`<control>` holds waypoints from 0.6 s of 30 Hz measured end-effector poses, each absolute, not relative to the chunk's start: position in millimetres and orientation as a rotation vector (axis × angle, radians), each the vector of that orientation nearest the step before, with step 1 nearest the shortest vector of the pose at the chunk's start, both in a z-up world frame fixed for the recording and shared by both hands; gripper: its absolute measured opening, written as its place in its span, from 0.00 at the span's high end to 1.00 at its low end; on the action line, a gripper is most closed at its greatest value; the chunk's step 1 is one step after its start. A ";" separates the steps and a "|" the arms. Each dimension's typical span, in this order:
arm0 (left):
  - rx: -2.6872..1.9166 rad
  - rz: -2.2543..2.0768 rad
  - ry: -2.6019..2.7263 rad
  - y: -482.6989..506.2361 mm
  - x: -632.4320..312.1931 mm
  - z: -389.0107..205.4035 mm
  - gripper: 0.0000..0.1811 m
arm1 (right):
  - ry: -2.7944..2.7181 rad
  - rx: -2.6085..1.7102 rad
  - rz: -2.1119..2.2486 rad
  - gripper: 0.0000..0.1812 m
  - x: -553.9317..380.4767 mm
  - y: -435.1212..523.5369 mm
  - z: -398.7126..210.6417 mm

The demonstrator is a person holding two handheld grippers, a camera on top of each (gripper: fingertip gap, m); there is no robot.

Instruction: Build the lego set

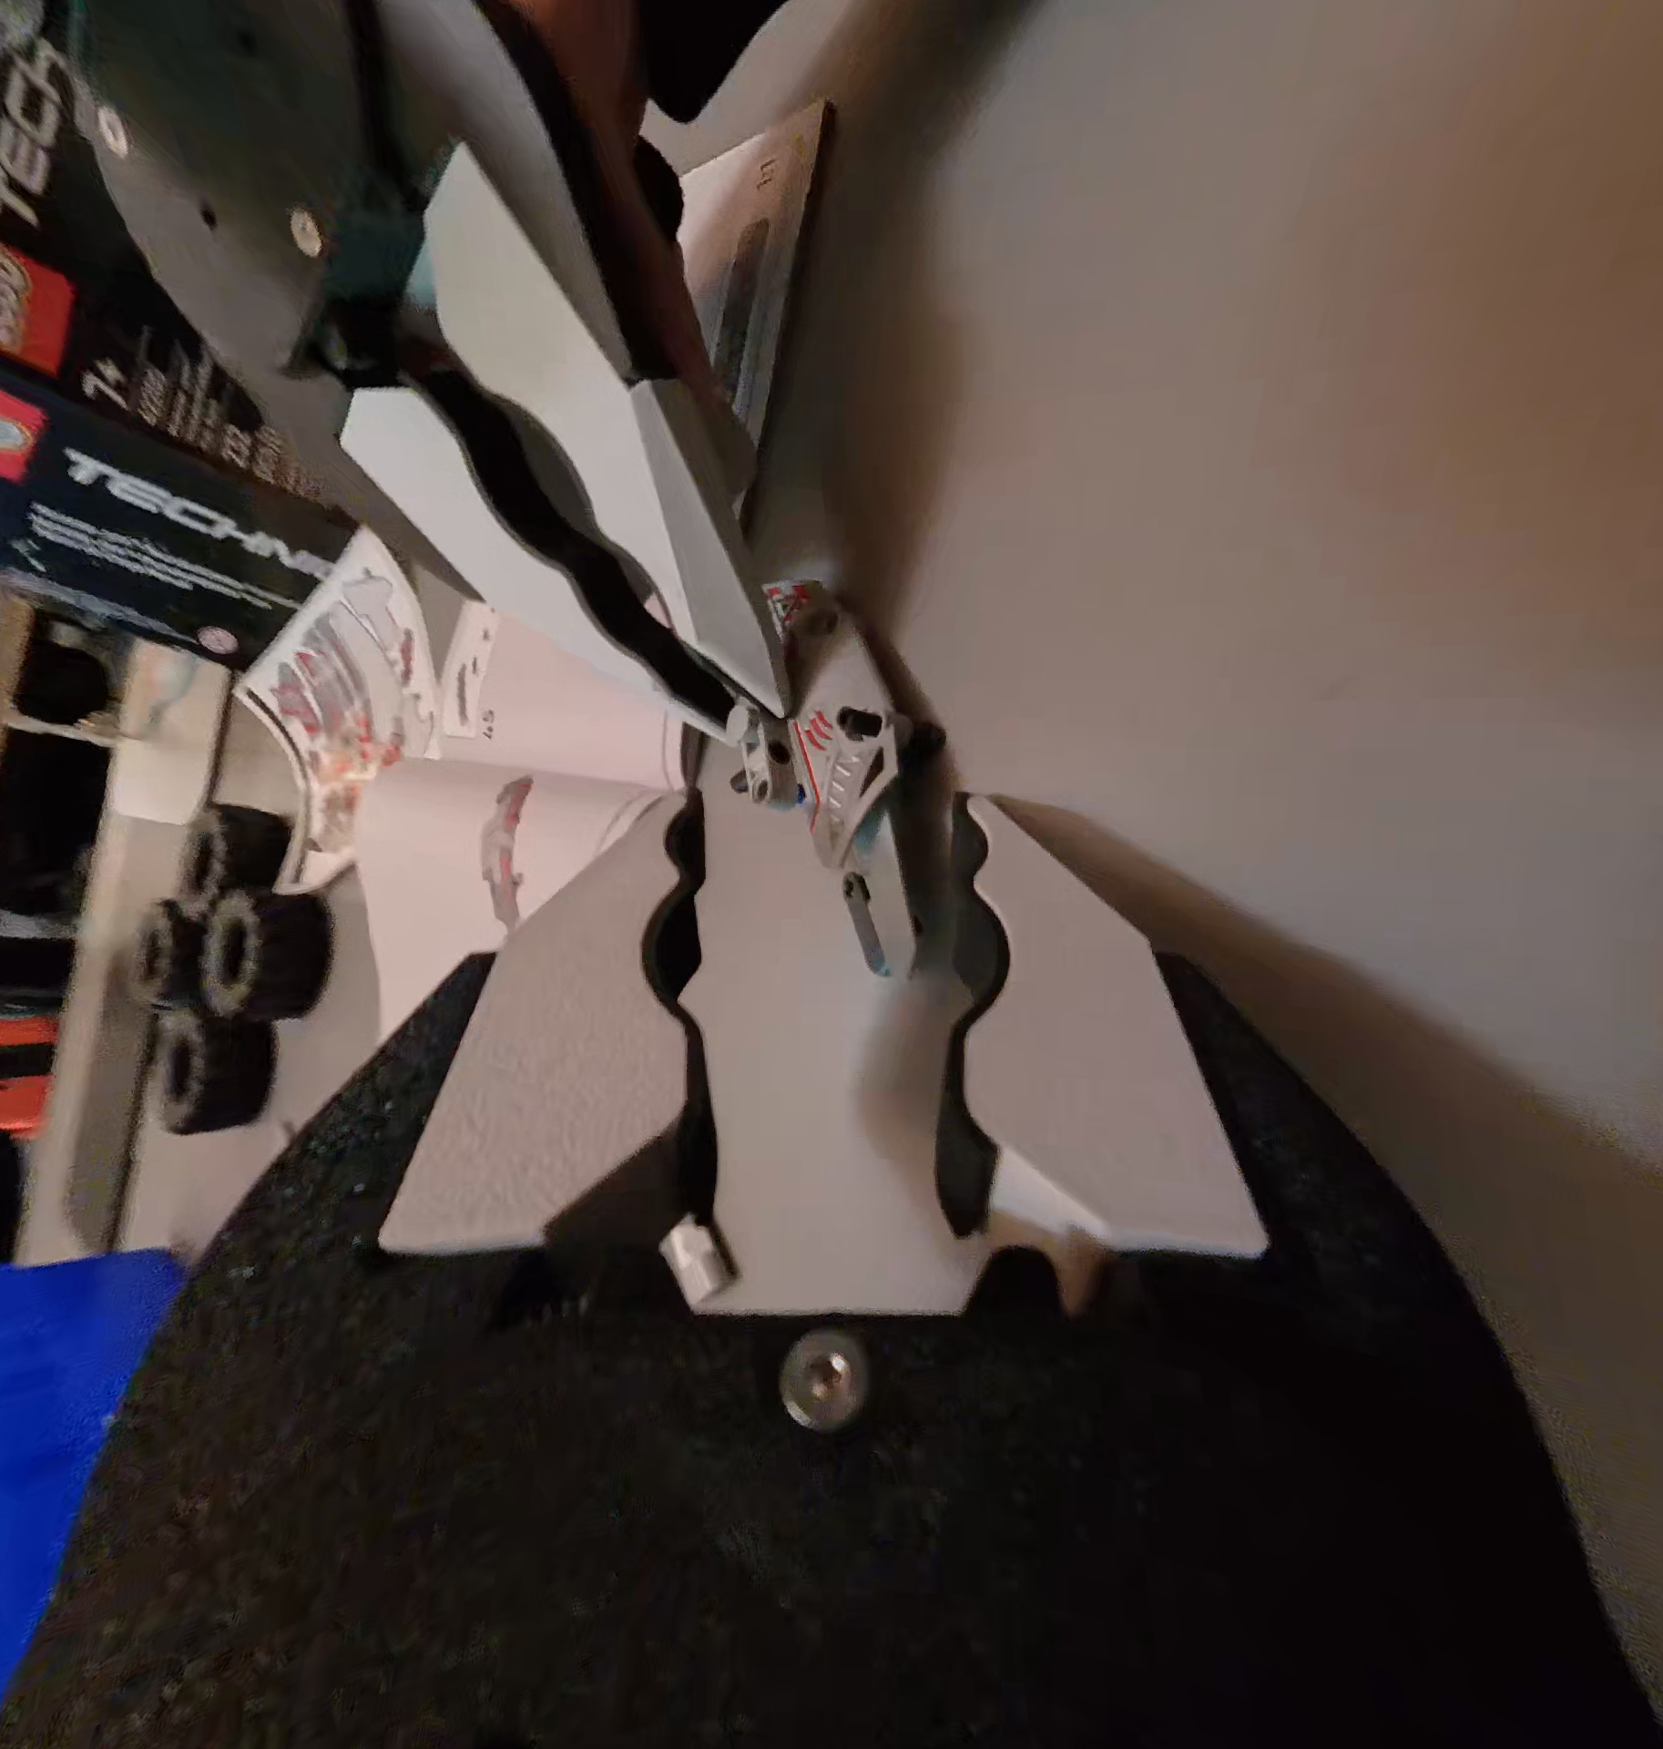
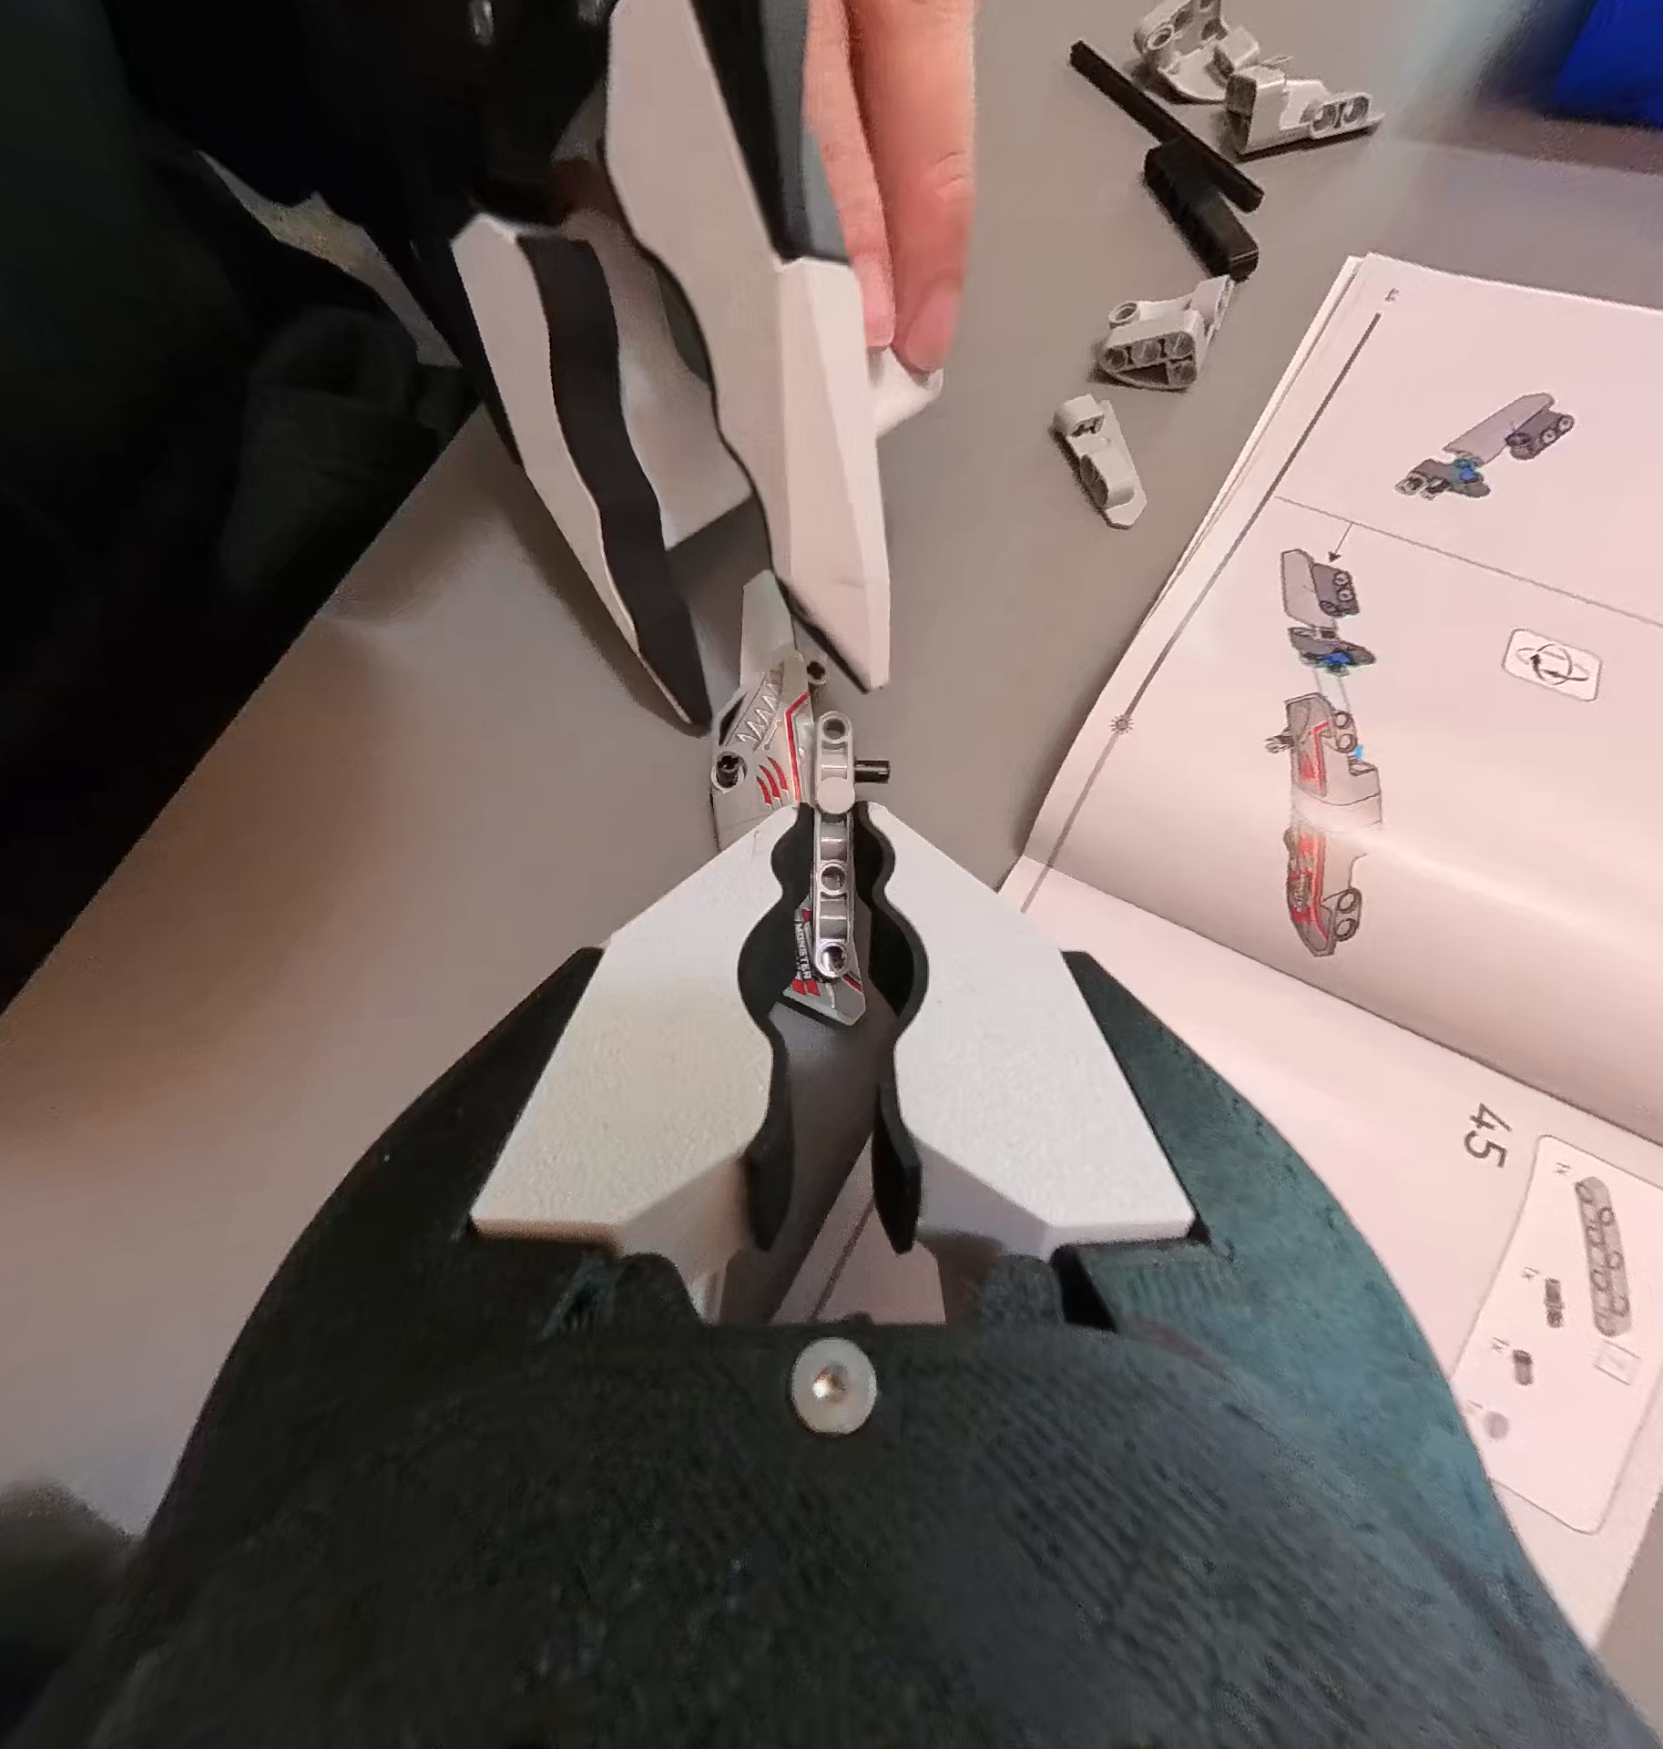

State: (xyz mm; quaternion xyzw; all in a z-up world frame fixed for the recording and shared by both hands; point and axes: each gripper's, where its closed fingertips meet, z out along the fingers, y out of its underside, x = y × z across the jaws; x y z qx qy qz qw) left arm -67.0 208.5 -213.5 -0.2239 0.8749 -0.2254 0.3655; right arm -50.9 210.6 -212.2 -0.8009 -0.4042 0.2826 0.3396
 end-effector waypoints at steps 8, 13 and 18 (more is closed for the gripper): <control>-0.398 -0.393 2.128 213.0 -55.1 -219.1 0.86 | -0.969 -2.099 0.813 0.97 -50.0 210.4 -212.4; -0.447 -0.454 2.092 216.2 -52.5 -218.4 0.85 | -0.908 -2.111 0.865 0.97 -49.5 210.1 -212.7; -0.518 -0.530 2.108 216.1 -51.8 -220.5 0.87 | -0.845 -2.124 0.818 0.97 -47.6 209.4 -212.7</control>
